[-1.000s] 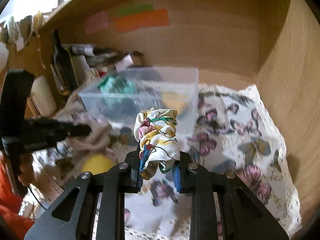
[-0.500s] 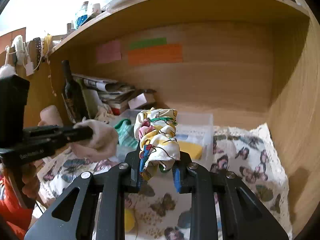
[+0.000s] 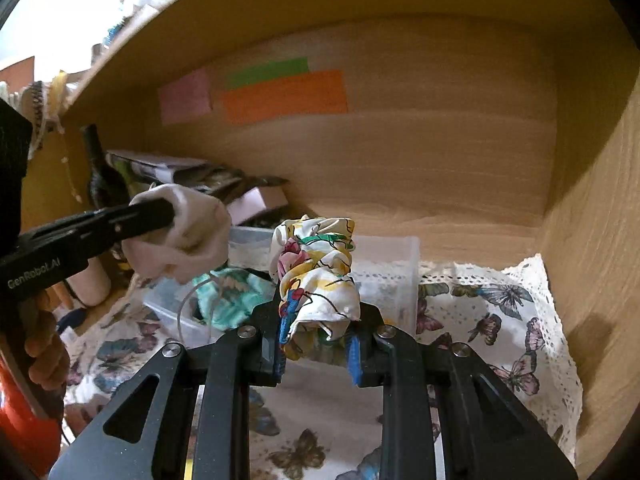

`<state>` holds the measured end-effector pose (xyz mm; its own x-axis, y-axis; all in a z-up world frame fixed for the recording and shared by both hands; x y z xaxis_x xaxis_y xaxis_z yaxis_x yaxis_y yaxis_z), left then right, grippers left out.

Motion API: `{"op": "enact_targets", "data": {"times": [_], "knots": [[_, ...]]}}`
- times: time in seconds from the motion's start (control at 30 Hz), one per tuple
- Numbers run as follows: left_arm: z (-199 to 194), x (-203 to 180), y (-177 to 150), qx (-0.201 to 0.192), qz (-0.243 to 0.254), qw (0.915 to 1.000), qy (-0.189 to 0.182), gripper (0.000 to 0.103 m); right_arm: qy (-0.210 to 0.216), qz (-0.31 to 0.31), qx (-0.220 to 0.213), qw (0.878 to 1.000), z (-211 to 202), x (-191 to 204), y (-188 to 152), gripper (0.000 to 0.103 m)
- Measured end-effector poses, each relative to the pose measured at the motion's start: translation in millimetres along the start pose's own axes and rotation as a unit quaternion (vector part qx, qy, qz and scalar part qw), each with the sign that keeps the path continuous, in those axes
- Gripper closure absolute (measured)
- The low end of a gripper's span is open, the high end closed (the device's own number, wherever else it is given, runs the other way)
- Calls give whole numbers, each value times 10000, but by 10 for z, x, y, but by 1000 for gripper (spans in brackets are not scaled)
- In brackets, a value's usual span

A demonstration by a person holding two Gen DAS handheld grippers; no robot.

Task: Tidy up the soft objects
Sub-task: 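Place the white cloth and floral scrunchie into the box, release both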

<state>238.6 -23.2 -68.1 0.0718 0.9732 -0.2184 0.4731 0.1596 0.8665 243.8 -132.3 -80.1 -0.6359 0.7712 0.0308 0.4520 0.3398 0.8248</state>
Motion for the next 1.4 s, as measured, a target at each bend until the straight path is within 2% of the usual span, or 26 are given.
{"op": "enact_targets", "data": {"times": [0.07, 0.23, 0.43, 0.5, 0.53, 0.6, 0.7, 0.83, 0.97, 1.0, 1.17, 1.23, 1.3, 1.4], "knots": [[177, 32, -56, 143, -28, 9999, 90, 93, 76, 60, 118, 9999, 92, -13, -36, 82], [551, 75, -284, 714, -102, 9974, 23, 93, 296, 136, 416, 9986, 316, 13, -144, 82], [727, 18, -512, 1126, 63, 9936, -19, 92, 178, -31, 696, 9974, 448, 6, -263, 79], [755, 5, -598, 1331, 101, 9910, -23, 89, 90, -93, 722, 9973, 447, -6, -269, 79], [756, -9, -638, 1411, 93, 9899, -48, 89, 64, -123, 724, 9973, 442, -2, -269, 77], [734, -15, -670, 1452, 86, 9894, -30, 84, -41, -171, 754, 9970, 429, -8, -274, 63], [676, 4, -669, 1443, 52, 9895, -9, 75, -144, -229, 732, 9970, 422, -4, -251, 46], [529, 35, -627, 1330, -21, 9911, 1, 66, -271, -366, 582, 9973, 300, 7, -197, 37], [317, 71, -510, 1020, -136, 9947, -49, 43, -381, -396, 287, 9981, 80, 15, -126, 21], [268, 77, -482, 951, -165, 9953, -68, 38, -407, -394, 237, 9981, 41, 19, -107, 20], [-66, 134, -342, 516, -196, 9985, 1, 34, -499, -422, -56, 9978, -219, 86, 18, 19], [-216, 155, -302, 310, -198, 9993, 76, 27, -516, -430, -181, 9976, -322, 129, 51, 18], [-360, 180, -276, 123, -231, 9996, 129, 16, -502, -416, -305, 9974, -426, 162, 62, 14], [-535, 211, -281, -64, -224, 9994, 251, 11, -459, -464, -422, 9970, -552, 249, 52, 7]]}}
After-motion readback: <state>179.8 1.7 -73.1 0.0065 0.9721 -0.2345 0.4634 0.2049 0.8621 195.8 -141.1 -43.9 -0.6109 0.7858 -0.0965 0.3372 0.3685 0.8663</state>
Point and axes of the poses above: each gripper's, at about its wrist camera, not at the fingertips, and z roughly the way its jaws point, x to its left, y to its top, the point moved 10 cm from there along z, roughly the way its jaws point, and after that the axes turned 10 degrees about -z, right-handed, at the moved point
